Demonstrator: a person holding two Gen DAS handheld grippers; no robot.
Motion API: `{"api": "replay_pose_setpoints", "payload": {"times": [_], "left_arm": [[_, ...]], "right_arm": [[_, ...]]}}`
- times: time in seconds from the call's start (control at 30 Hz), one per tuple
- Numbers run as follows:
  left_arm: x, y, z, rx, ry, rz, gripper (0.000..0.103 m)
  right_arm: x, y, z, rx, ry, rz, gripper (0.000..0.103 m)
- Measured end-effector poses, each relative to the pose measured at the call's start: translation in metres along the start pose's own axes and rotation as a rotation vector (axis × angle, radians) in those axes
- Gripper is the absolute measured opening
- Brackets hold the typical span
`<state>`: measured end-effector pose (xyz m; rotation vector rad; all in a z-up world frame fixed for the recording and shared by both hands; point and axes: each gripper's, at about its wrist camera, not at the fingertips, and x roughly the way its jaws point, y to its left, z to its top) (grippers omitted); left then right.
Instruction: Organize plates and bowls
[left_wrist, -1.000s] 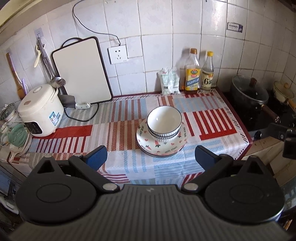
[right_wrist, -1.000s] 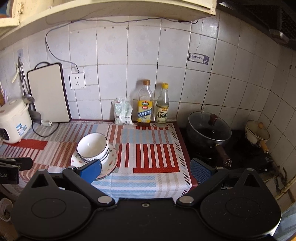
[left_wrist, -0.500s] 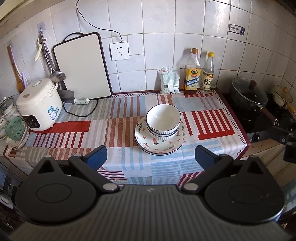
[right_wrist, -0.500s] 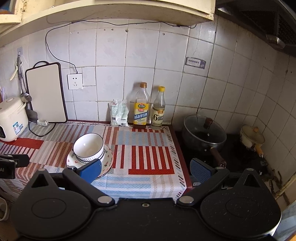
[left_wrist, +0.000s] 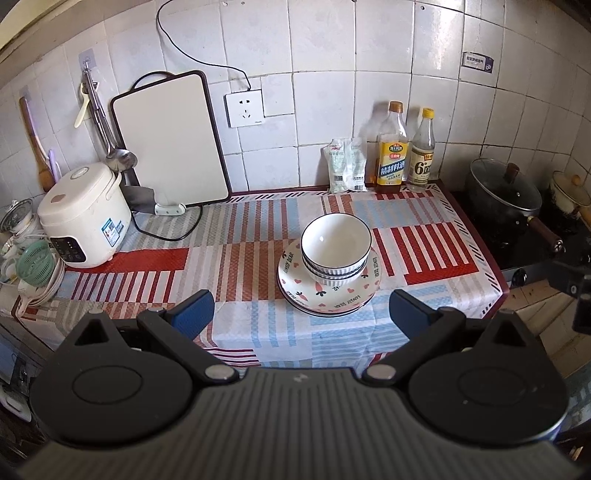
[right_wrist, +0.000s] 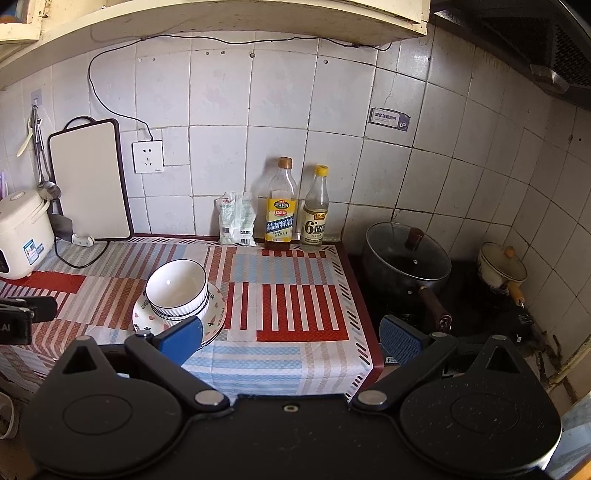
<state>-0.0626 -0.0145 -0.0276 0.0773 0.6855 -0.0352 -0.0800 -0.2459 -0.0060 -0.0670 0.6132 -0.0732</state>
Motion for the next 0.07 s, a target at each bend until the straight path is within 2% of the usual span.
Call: {"api": "replay_pose_setpoints", "payload": {"times": [0.07], "left_arm": [[0.0005,0.0007,-0.0001,-0.002,0.005,-0.004,0.103]], "right_arm": [[-0.0001,0.0005,-0.0001,0.0,0.001,-0.002,0.103]]}}
